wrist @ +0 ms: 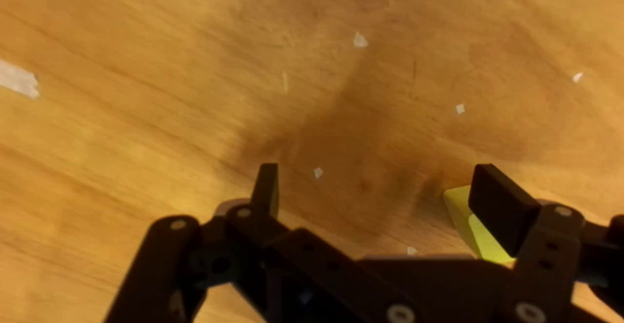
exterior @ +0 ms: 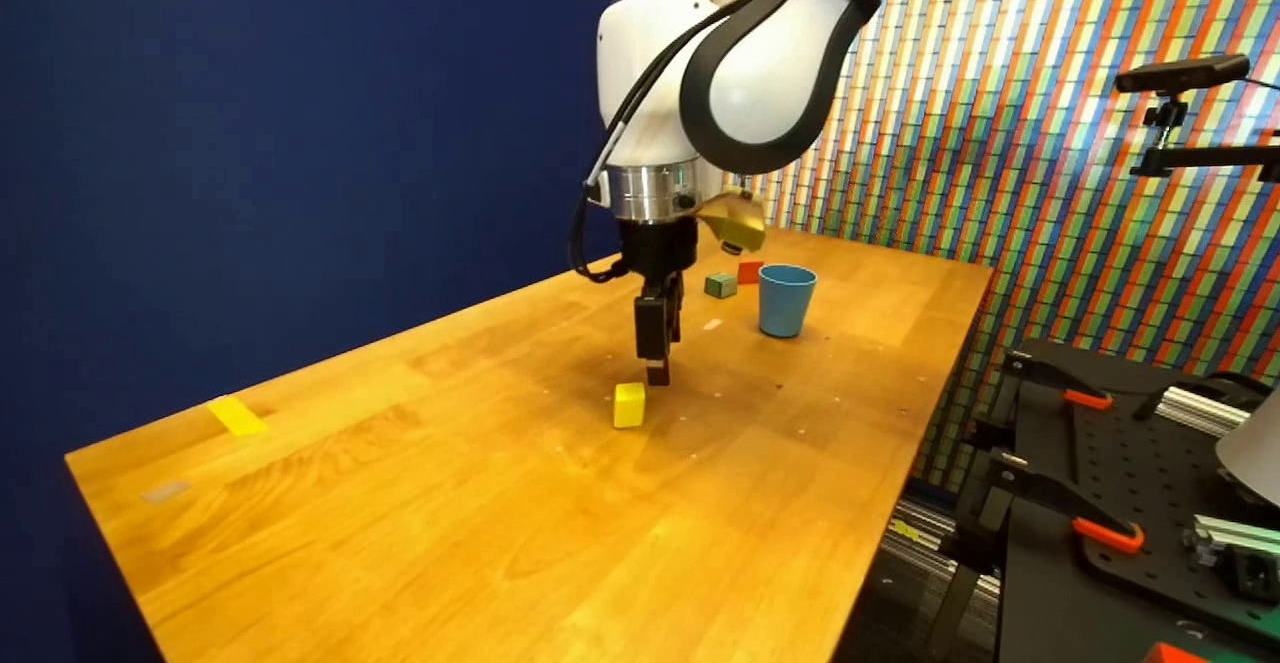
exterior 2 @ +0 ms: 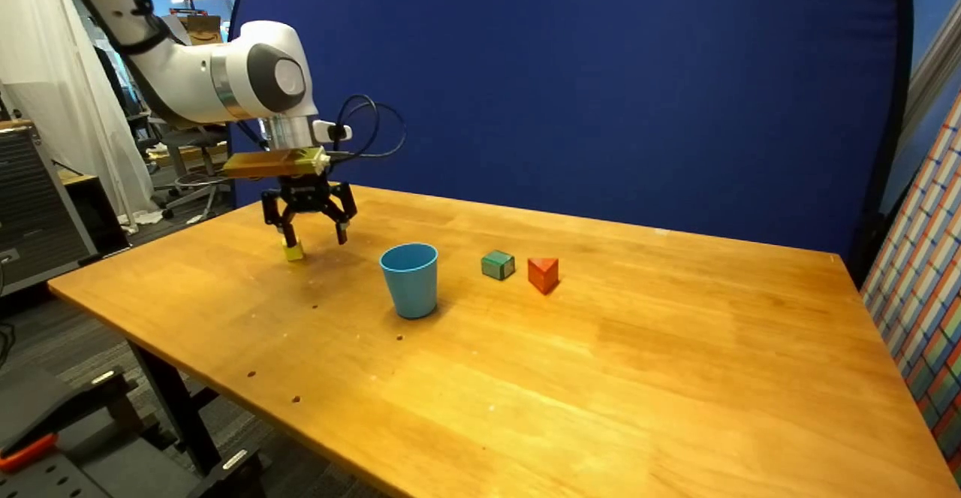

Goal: Pick up the yellow block and put it in the blue cup

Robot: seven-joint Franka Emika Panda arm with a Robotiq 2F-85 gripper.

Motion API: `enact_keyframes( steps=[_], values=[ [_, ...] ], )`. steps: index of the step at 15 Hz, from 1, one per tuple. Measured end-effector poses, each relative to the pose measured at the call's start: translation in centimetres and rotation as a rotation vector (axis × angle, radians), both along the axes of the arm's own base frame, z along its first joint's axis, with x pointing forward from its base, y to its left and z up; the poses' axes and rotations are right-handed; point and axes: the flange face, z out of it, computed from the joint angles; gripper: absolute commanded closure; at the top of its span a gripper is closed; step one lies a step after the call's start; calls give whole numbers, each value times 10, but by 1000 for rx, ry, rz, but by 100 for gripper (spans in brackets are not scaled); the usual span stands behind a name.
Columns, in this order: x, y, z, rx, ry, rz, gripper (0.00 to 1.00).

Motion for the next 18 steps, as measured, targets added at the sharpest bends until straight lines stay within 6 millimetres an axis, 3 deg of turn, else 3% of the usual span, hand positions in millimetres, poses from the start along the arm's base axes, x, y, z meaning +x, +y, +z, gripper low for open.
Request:
enact_keyframes(
  steps=[4,8,12,18],
  values=[
    [30,18,-26,14,17,42,0],
    [45,24,-20,10,35,37,0],
    [43,43,-13,21,65,34,0],
    [24,95,-5,41,87,93,0]
  ],
)
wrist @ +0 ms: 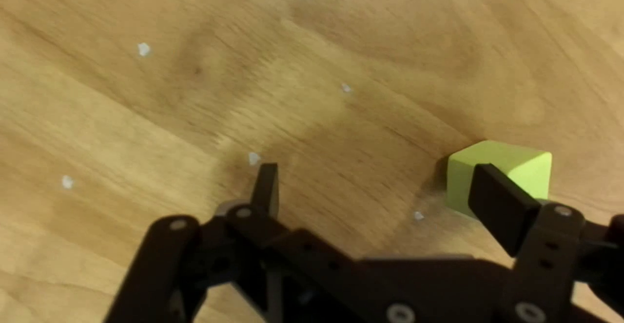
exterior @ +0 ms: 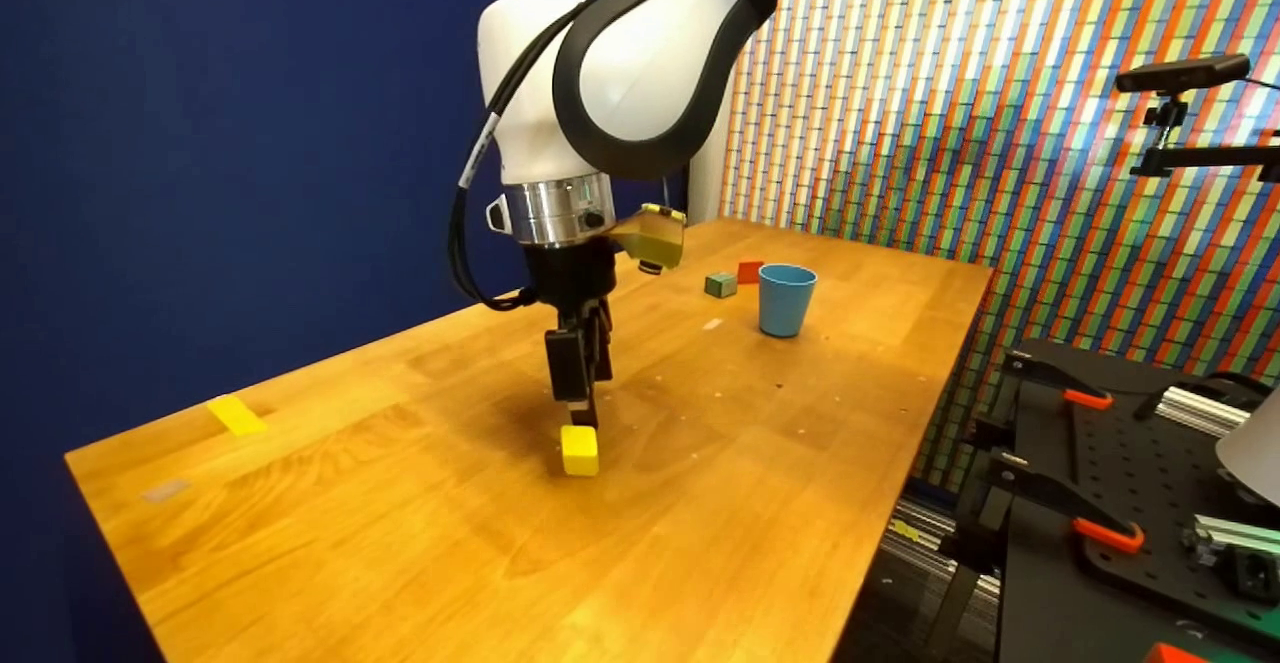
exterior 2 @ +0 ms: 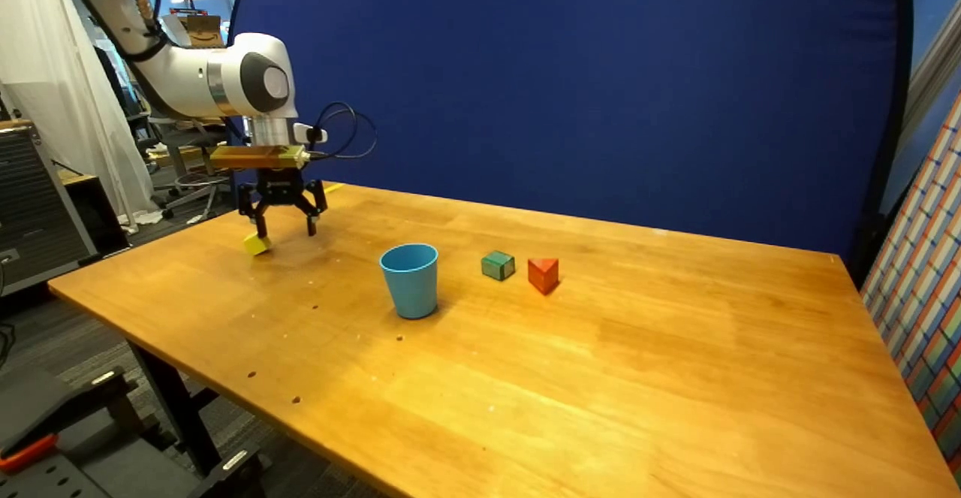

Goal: Pick up the yellow block and put it in the blue cup

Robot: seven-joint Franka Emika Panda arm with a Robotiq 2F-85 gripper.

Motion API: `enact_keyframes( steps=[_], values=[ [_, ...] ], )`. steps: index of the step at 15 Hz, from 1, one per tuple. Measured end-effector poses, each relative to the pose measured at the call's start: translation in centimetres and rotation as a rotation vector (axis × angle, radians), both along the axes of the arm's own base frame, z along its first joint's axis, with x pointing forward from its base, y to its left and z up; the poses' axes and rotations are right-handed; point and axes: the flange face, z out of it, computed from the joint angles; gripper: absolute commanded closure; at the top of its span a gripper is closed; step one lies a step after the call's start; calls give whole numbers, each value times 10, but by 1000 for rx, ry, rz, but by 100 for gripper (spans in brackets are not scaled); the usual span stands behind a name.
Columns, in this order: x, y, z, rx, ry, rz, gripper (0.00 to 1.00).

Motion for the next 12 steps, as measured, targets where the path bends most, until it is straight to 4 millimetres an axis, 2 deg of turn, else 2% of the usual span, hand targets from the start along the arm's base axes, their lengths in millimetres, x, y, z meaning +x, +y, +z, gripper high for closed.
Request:
enact_keyframes(
  steps=[7,12],
  values=[
    [-25,60,11,16,8,90,0],
    [-36,91,23,24,1,138,0]
  ],
)
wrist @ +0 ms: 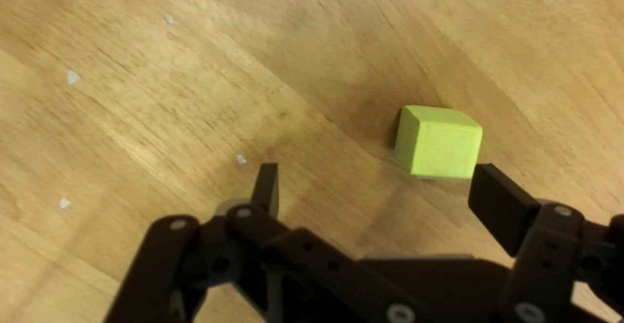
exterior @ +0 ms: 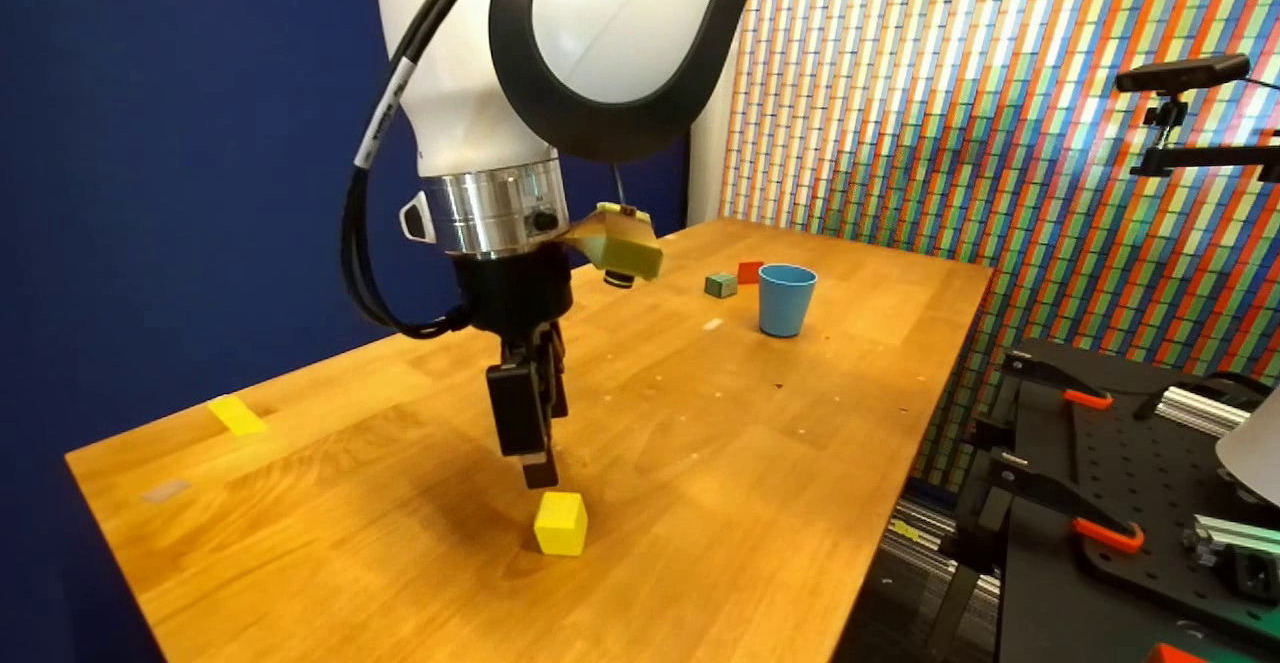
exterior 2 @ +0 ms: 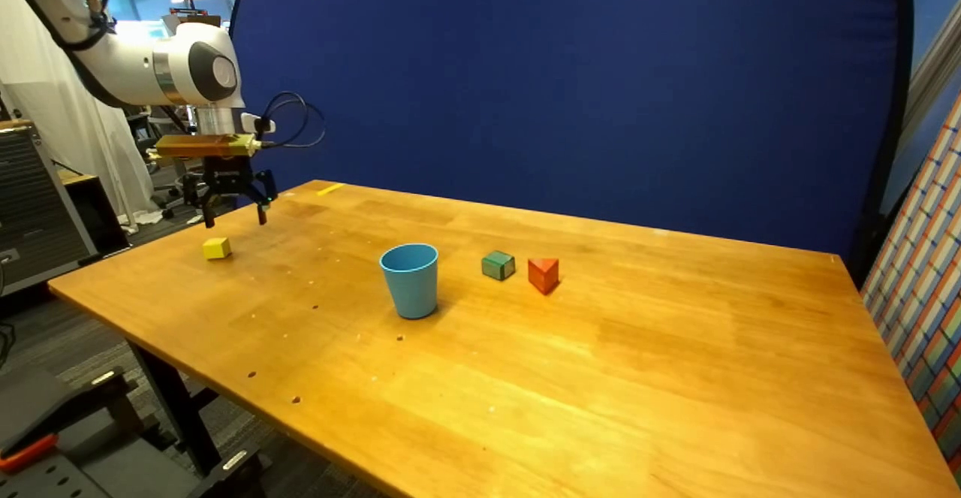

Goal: Pick up the yellow block and put it in the blue cup

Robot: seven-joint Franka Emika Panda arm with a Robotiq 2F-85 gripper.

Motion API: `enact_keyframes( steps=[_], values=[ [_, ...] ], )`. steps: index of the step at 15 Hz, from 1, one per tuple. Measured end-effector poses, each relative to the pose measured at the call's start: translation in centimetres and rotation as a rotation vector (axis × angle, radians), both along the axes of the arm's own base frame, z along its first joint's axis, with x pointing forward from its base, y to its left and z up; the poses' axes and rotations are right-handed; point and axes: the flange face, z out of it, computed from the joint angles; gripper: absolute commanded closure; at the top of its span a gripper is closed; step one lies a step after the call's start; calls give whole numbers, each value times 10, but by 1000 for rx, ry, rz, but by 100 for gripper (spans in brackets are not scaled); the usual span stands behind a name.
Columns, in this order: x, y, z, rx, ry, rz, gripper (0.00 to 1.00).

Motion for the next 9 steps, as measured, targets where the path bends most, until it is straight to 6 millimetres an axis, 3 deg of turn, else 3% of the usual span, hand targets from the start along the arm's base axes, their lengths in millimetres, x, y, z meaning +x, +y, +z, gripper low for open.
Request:
enact_keyframes(
  steps=[5,9],
  values=[
    [-4,9,4,0,7,12,0],
    [-12,7,-7,2,46,-6,0]
  ],
)
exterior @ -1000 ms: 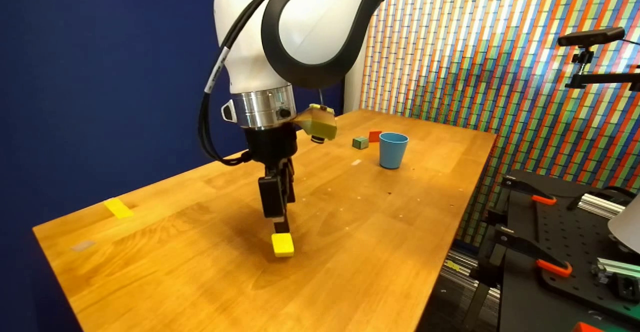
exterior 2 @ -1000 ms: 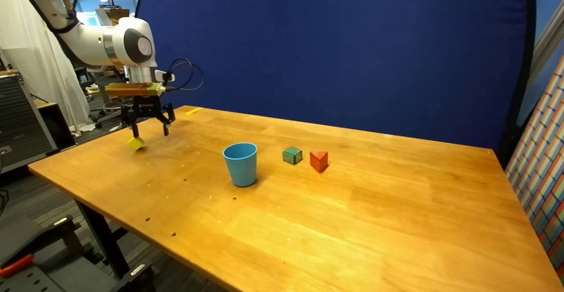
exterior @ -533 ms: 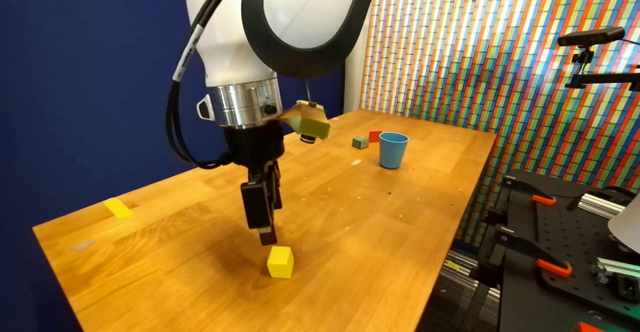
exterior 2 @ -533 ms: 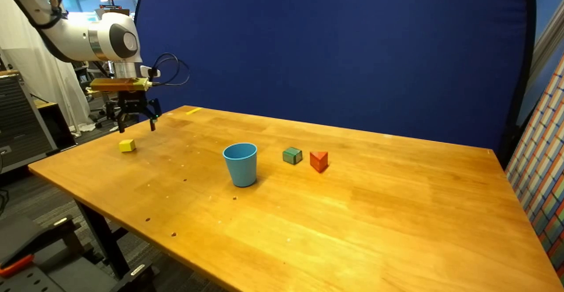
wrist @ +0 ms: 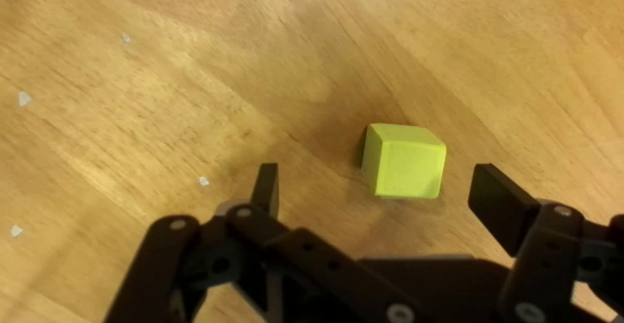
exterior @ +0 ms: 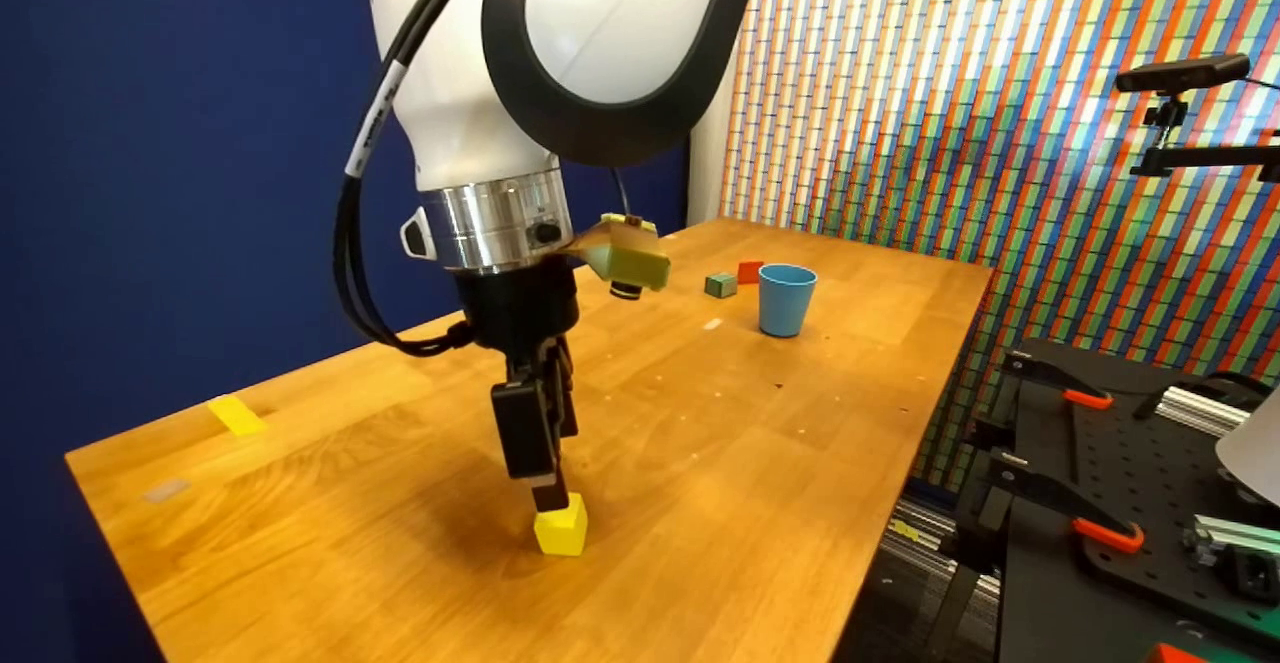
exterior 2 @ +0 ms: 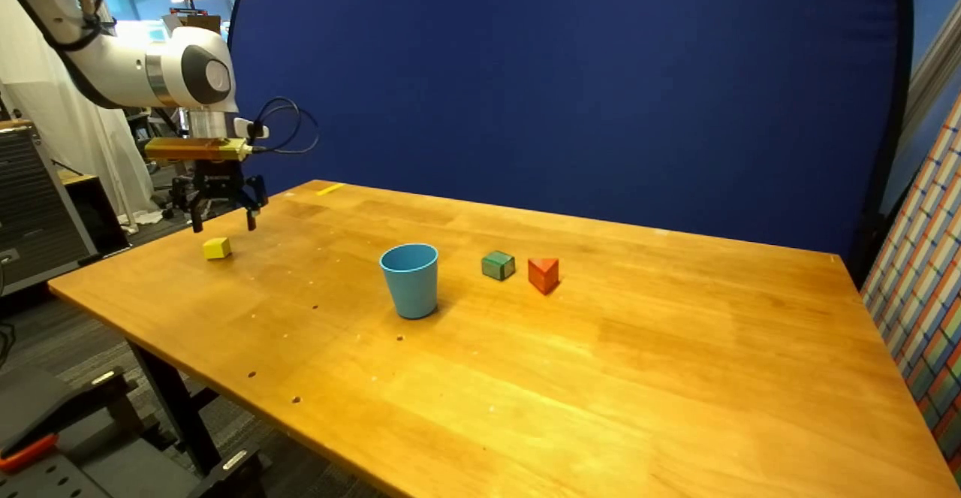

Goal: Pick up the yellow block and put it in the blue cup

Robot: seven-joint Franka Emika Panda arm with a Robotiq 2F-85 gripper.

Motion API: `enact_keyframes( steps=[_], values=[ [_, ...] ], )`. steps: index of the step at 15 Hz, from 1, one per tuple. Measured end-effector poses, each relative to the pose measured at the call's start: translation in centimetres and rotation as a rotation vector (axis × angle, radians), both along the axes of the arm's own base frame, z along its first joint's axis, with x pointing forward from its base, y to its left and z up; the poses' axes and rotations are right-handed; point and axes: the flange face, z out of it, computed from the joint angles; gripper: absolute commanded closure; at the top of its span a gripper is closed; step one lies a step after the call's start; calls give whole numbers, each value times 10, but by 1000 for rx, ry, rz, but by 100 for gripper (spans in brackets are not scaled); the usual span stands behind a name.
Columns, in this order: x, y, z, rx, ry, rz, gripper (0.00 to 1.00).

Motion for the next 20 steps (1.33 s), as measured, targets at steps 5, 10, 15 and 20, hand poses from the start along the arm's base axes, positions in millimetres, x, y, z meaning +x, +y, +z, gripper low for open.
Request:
enact_keyframes(
  steps=[5,10,15,20],
  values=[
    [-20,6,-21,4,62,-3,0],
    [-33,19,-34,23,87,8,0],
    [-33,26,-39,32,40,28,49],
    [-21,12,-34,-17,-17,18,84]
  ],
)
